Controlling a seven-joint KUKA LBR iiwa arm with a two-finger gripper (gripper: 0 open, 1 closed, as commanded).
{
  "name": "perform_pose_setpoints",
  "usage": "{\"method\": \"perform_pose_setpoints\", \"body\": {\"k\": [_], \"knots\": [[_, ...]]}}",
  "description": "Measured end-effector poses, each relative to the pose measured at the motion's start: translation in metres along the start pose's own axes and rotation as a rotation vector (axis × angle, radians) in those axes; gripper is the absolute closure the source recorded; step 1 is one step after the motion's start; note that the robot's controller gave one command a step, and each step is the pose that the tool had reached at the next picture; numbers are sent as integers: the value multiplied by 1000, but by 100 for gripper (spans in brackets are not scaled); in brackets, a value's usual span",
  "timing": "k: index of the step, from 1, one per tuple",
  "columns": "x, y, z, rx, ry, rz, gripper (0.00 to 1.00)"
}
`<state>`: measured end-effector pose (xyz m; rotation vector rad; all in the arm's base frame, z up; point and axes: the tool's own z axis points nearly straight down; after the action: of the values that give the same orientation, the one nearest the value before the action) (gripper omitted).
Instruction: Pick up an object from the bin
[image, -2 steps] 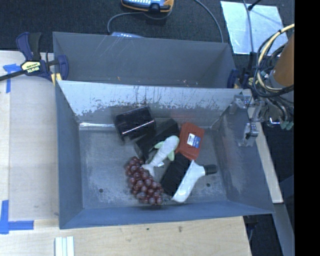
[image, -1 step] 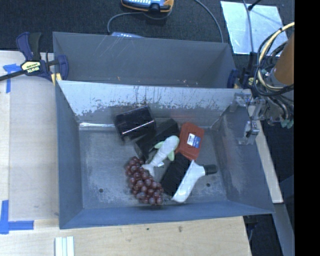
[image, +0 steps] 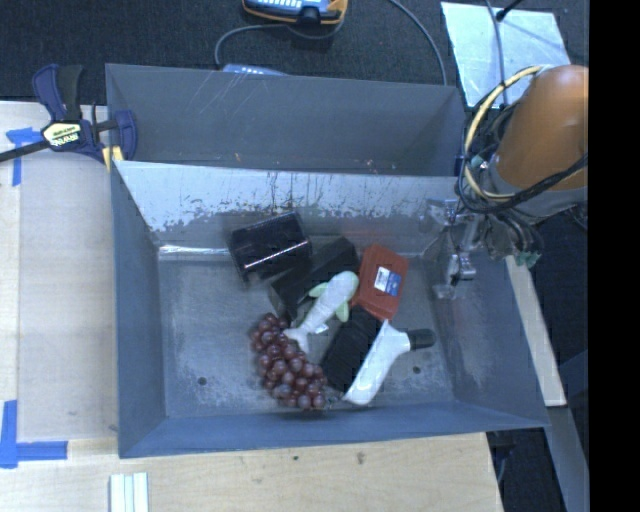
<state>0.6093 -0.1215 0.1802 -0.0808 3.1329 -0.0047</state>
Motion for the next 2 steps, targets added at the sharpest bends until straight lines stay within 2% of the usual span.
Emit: {"method": "perform_pose_setpoints", "body": {"k": [1, 2], "knots": [[-17, 40, 59, -1, -1, -145, 0], [-15, 47, 84, -1, -3, -259, 0]]}}
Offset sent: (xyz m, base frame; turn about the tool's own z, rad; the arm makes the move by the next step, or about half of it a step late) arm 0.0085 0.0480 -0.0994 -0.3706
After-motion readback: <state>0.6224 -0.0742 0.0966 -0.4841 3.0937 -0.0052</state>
